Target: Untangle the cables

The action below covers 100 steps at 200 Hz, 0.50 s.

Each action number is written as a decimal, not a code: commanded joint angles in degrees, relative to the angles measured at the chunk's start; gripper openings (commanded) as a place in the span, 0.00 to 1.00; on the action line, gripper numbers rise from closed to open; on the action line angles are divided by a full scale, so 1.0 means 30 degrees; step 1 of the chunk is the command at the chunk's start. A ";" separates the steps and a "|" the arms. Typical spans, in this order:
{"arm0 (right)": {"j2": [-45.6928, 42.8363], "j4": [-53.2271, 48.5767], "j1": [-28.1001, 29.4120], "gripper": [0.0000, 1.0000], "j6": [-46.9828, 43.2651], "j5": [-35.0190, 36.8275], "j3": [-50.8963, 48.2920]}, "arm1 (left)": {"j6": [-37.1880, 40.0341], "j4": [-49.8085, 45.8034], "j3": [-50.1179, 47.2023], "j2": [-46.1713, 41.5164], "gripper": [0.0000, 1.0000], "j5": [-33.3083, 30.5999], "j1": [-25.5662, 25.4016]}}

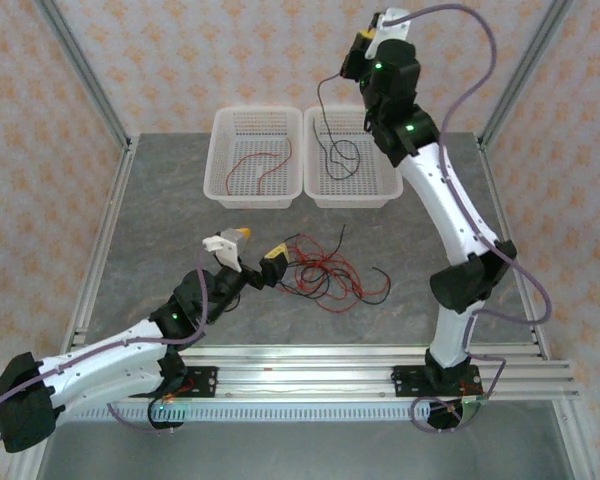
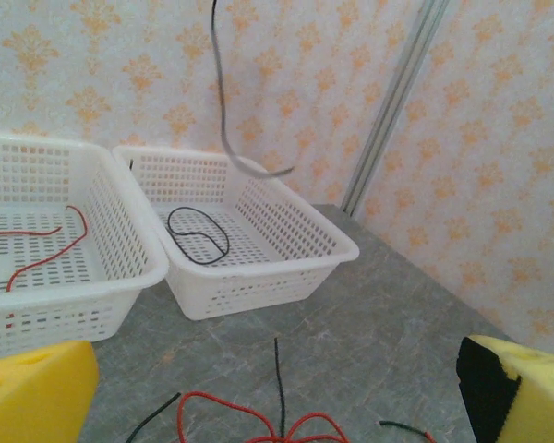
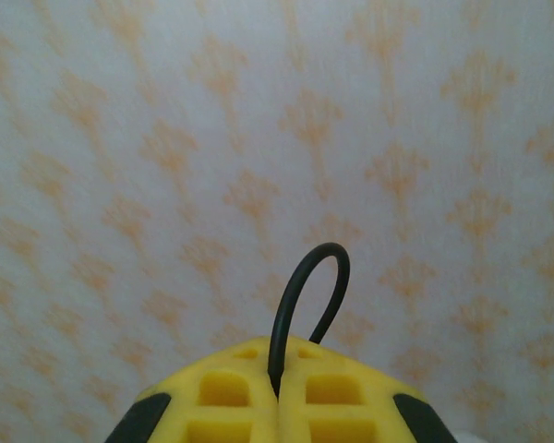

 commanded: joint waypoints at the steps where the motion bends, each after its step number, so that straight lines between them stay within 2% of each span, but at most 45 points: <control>1: 0.0678 0.1241 -0.0304 0.00 0.0358 -0.0309 -0.1653 | -0.0501 -0.0703 0.0313 -0.0653 0.99 0.0296 0.0258; 58: 0.2430 0.1759 -0.0635 0.00 0.1027 0.0429 -0.6316 | -0.0895 -0.2910 0.1264 -0.1555 0.97 0.0110 0.0395; 100: 0.5400 -0.3804 -0.0654 0.00 0.2336 -0.0095 -0.4223 | -0.1678 -0.4841 0.2380 -0.1493 0.99 0.0178 0.0878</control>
